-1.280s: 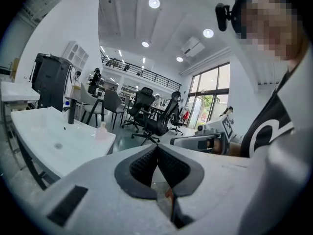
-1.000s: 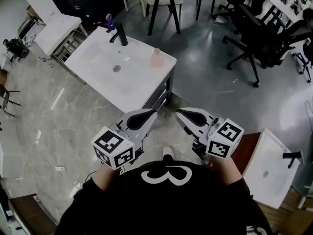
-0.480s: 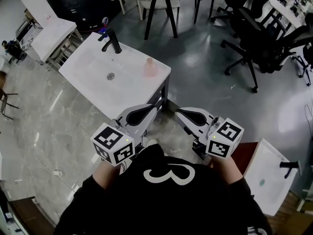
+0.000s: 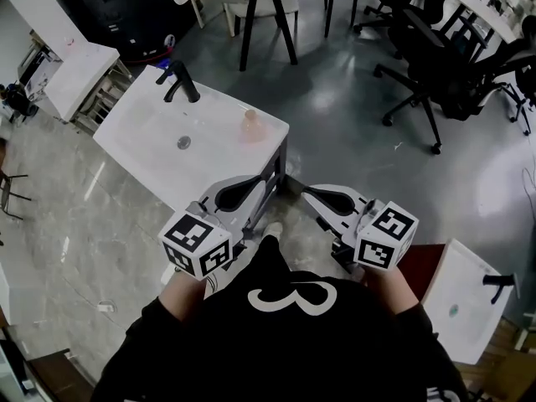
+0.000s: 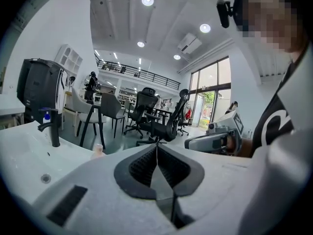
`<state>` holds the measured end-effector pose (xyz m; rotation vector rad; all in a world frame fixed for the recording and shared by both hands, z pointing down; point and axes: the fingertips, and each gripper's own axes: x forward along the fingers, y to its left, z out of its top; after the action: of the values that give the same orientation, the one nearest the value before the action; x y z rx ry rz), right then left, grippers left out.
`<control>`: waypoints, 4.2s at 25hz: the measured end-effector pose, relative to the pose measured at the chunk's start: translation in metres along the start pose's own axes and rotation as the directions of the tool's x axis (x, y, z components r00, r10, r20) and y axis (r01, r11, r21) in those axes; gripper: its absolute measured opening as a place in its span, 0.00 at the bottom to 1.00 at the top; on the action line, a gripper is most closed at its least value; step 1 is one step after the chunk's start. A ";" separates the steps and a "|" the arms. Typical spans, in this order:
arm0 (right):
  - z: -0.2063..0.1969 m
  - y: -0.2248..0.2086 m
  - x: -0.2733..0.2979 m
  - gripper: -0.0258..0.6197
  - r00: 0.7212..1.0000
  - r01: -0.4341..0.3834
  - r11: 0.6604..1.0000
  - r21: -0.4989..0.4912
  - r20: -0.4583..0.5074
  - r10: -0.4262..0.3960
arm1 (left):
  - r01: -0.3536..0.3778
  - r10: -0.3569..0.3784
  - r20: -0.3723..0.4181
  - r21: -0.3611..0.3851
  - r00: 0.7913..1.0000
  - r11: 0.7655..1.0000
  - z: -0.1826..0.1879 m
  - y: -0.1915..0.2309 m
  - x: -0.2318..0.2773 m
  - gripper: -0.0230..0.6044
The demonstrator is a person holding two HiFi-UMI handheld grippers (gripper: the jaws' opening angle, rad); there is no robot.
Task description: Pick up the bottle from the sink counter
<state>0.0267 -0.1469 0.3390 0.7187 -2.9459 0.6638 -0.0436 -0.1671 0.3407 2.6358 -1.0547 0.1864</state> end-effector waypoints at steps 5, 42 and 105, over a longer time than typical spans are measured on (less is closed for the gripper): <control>0.004 -0.021 0.018 0.06 1.000 0.017 0.999 0.032 -0.007 -0.017 | 0.015 -0.015 -0.032 0.006 0.999 1.000 -0.001 0.026 0.018 0.06; -0.026 -0.130 0.087 0.06 0.991 0.100 0.969 0.224 -0.111 -0.077 | -0.112 0.124 -0.160 0.084 0.979 0.990 -0.055 0.196 0.120 0.27; -0.051 -0.151 0.079 0.06 0.979 0.182 0.944 0.277 -0.145 -0.146 | -0.173 0.192 -0.119 0.152 0.974 0.973 -0.069 0.219 0.157 0.27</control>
<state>0.0206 -0.2812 0.4557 0.8964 -2.6683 1.0937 -0.0825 -0.3982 0.4904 2.6020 -1.2811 0.4877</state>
